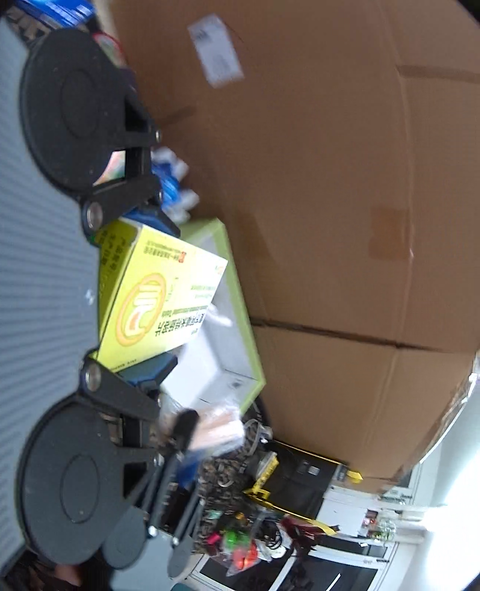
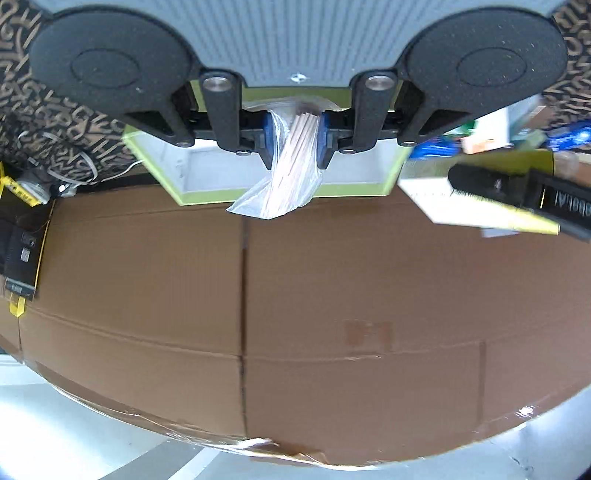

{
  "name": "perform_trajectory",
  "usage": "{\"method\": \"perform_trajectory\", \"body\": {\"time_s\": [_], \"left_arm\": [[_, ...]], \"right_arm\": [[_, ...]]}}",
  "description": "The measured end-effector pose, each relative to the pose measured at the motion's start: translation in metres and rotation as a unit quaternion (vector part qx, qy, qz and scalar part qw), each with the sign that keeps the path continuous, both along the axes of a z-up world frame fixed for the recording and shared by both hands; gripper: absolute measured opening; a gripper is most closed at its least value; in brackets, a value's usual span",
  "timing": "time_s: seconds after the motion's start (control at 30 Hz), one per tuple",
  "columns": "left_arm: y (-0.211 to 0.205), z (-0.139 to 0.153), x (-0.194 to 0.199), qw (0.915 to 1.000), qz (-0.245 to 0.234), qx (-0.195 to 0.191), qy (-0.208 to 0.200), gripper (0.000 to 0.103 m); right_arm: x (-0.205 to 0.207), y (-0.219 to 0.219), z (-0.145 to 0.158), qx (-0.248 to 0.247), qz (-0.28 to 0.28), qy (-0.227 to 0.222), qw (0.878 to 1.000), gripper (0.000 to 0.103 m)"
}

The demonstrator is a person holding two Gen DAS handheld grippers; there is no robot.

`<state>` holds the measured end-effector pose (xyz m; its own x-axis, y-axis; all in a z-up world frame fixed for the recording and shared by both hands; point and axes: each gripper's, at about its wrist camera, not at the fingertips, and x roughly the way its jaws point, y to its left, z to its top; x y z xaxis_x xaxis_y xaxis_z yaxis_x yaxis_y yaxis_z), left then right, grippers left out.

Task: Organize objects
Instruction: 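Place the yellow box and stick bag into the green shoebox, open both grippers, then move both tools back to the table toward the steel wool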

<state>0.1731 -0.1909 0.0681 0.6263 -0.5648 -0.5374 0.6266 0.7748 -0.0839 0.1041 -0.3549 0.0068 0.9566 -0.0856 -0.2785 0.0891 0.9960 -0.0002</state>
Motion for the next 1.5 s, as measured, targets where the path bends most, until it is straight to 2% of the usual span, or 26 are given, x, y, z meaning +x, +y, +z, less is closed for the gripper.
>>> {"method": "perform_trajectory", "body": {"time_s": [0.13,0.27,0.37,0.47,0.6,0.63,0.67,0.7,0.73,0.77,0.87,1.0,1.17,1.33,1.5], "left_arm": [[-0.040,-0.010,0.031,1.0000,-0.003,-0.002,-0.002,0.067],[-0.074,-0.036,0.065,0.9995,-0.008,-0.002,0.030,0.067],[-0.093,-0.059,0.084,0.9990,0.000,0.019,0.042,0.067],[-0.105,-0.078,0.097,0.9979,0.005,0.039,0.051,0.067],[-0.116,-0.093,0.106,0.9972,0.009,0.047,0.058,0.067],[-0.117,-0.095,0.106,0.9974,0.010,0.045,0.056,0.073],[-0.117,-0.095,0.106,0.9976,0.009,0.046,0.052,0.081],[-0.117,-0.095,0.105,0.9979,0.010,0.046,0.045,0.094],[-0.116,-0.093,0.102,0.9984,0.014,0.043,0.035,0.101],[-0.114,-0.091,0.100,0.9988,0.016,0.038,0.026,0.103],[-0.102,-0.078,0.092,0.9994,0.014,0.021,0.023,0.103],[-0.077,-0.059,0.072,0.9996,0.019,-0.014,0.016,0.103],[-0.046,-0.037,0.028,0.9990,0.031,-0.025,-0.021,0.103],[-0.009,-0.027,-0.020,0.9977,0.052,-0.015,-0.040,0.103],[0.040,-0.035,-0.063,0.9955,0.079,0.004,-0.052,0.103]], "right_arm": [[0.040,-0.026,-0.007,-0.018,-0.017,0.025,0.999,0.025],[0.082,-0.050,-0.021,-0.020,-0.019,0.071,0.997,0.025],[0.103,-0.067,-0.034,-0.010,-0.022,0.103,0.994,0.025],[0.115,-0.079,-0.045,0.001,-0.018,0.126,0.992,0.025],[0.128,-0.087,-0.054,0.009,-0.014,0.153,0.988,0.026],[0.130,-0.089,-0.054,0.011,-0.014,0.157,0.987,0.029],[0.129,-0.090,-0.054,0.010,-0.014,0.156,0.988,0.038],[0.127,-0.088,-0.052,0.006,-0.013,0.152,0.988,0.046],[0.122,-0.088,-0.050,0.001,-0.009,0.143,0.990,0.055],[0.118,-0.086,-0.047,-0.004,-0.001,0.133,0.991,0.058],[0.099,-0.081,-0.032,-0.023,0.005,0.102,0.995,0.069],[0.070,-0.083,-0.009,-0.014,-0.001,0.050,0.999,0.071],[0.024,-0.068,0.008,0.002,0.004,-0.009,1.000,0.082],[-0.021,-0.037,0.003,0.008,0.023,-0.031,0.999,0.087],[-0.039,-0.003,-0.017,0.015,0.048,-0.011,0.999,0.090]]}}
